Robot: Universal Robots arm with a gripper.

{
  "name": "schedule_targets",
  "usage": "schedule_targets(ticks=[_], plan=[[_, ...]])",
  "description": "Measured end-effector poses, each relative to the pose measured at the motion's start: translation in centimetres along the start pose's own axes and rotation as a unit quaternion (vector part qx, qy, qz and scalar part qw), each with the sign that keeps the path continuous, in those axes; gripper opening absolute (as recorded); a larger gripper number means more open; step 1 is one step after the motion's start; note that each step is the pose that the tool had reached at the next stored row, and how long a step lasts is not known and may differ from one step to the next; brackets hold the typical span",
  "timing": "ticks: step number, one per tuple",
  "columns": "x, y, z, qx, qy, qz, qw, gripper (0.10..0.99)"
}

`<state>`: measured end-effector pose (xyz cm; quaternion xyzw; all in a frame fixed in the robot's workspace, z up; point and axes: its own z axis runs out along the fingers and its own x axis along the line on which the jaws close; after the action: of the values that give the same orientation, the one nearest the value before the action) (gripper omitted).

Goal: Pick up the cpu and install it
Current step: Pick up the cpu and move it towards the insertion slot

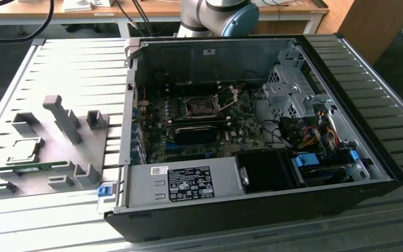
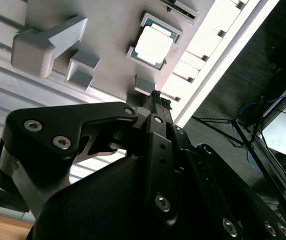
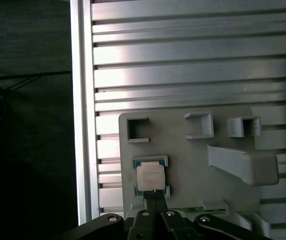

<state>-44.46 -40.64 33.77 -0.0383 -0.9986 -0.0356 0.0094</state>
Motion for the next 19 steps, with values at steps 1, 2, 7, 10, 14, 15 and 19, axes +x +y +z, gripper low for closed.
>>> schedule_targets(ticks=[1, 2, 7, 10, 14, 15, 19], plan=[[0.00, -0.01, 0.06, -0.0001, 0.0000, 0.000, 1.0000, 0.106], [0.00, -0.01, 0.12, -0.0002, 0.0000, 0.000, 1.0000, 0.106], [-0.01, -0.03, 0.42, -0.0006, 0.0001, 0.000, 1.0000, 0.106], [-0.01, -0.04, 0.58, -0.0007, 0.0002, 0.000, 1.0000, 0.106], [-0.02, -0.06, 0.77, -0.0012, 0.0002, 0.000, 1.0000, 0.106], [-0.02, -0.06, 0.82, -0.0014, 0.0002, 0.000, 1.0000, 0.106], [-0.02, -0.07, 1.02, -0.0018, 0.0003, 0.000, 1.0000, 0.106]])
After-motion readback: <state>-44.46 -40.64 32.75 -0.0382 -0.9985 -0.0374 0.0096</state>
